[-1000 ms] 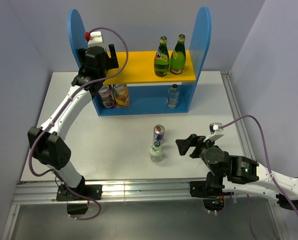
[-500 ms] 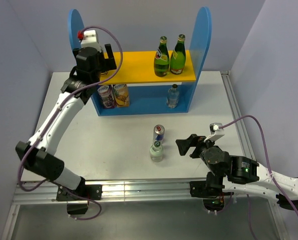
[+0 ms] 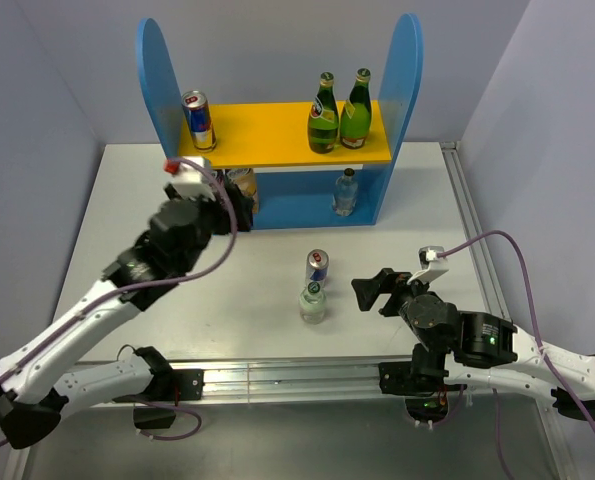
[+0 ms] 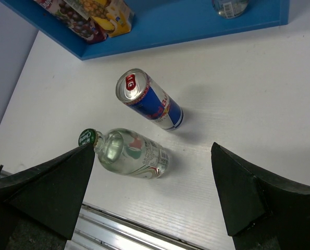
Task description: Place and organize the beverage onto the shelf
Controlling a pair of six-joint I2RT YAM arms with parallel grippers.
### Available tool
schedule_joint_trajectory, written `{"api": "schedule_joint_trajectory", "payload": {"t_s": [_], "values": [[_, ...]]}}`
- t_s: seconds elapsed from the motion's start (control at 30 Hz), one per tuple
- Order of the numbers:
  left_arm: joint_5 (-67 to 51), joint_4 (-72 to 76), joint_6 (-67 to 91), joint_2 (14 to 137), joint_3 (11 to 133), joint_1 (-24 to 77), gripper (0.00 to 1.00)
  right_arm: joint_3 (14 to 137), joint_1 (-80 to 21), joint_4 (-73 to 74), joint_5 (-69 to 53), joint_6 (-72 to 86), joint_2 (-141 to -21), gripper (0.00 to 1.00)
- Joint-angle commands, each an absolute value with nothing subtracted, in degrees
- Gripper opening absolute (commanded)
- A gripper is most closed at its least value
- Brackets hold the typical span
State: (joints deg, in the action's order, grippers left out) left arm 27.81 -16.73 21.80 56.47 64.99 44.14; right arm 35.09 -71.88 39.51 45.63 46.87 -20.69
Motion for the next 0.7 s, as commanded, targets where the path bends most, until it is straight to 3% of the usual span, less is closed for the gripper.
{"api": "schedule_joint_trajectory", "payload": {"t_s": [0.0,0.37,0.67], "values": [[23.7,-12.8,29.1,58.3,54.6,45.7,0.99,34.5,-72.3,39.8,47.3,47.7,-20.3,1.00],[25.8,-1.8,38.4,64.8,38.0,55.3,0.99,34.3,-72.3,39.8,47.7,48.1,-19.2,1.00],[27.4,3.1,42.4,72.7,35.2,63.5,0.99,34.1,-72.4,40.0,48.3,48.4,-18.7,1.00]]}}
